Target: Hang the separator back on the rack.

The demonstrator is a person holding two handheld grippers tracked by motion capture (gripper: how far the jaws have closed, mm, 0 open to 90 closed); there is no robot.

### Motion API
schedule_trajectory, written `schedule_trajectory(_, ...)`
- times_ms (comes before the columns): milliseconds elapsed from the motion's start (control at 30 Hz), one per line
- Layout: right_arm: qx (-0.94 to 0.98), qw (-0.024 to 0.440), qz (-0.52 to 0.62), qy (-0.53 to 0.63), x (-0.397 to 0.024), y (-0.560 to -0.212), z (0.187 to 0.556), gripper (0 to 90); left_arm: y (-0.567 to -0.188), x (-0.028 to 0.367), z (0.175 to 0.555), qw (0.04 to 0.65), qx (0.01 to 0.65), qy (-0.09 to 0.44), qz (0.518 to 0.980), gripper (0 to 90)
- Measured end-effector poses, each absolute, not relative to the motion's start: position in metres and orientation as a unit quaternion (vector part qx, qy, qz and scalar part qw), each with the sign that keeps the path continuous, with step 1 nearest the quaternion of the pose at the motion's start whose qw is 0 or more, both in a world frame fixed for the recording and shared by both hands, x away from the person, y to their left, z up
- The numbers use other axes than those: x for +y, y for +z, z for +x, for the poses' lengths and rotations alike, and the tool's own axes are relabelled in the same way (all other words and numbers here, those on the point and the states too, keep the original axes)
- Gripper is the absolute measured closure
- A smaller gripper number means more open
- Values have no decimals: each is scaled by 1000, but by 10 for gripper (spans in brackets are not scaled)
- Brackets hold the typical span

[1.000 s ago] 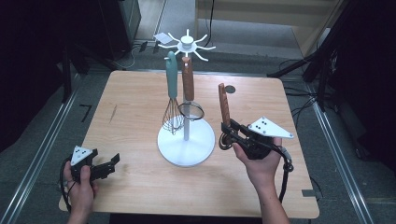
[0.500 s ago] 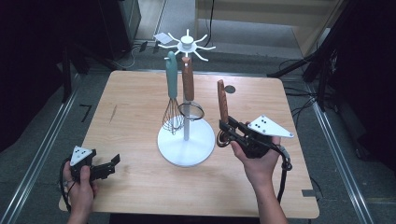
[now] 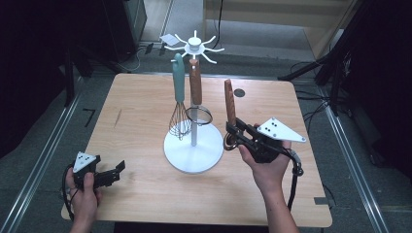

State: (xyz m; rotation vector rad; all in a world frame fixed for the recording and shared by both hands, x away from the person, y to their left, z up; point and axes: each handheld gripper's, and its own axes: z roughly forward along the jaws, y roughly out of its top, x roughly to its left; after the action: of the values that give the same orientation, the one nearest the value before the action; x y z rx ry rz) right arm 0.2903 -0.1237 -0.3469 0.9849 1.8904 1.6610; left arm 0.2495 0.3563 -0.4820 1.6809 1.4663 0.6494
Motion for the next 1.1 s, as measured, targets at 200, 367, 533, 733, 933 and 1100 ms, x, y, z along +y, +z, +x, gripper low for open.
schedule_trajectory(200,680,221,350,605,-122,-342,290,716,-482,356,250,399,578,255,664,28)
schedule_trajectory(367,679,224,344,609,-120,-338,289,716,-482,356,250,399,578,255,664,28)
schedule_trajectory(533,677,223,341,613,-119,-334,288,716,-482,356,250,399,579,256,664,28)
schedule_trajectory(733,675,226,334,618,-117,-330,288,716,-482,356,250,399,579,255,664,28)
schedule_trajectory(933,673,230,329,622,-115,-325,287,716,-482,356,250,399,579,255,664,28)
schedule_trajectory(1100,670,230,325,626,-112,-322,287,716,-482,356,250,398,579,255,664,28)
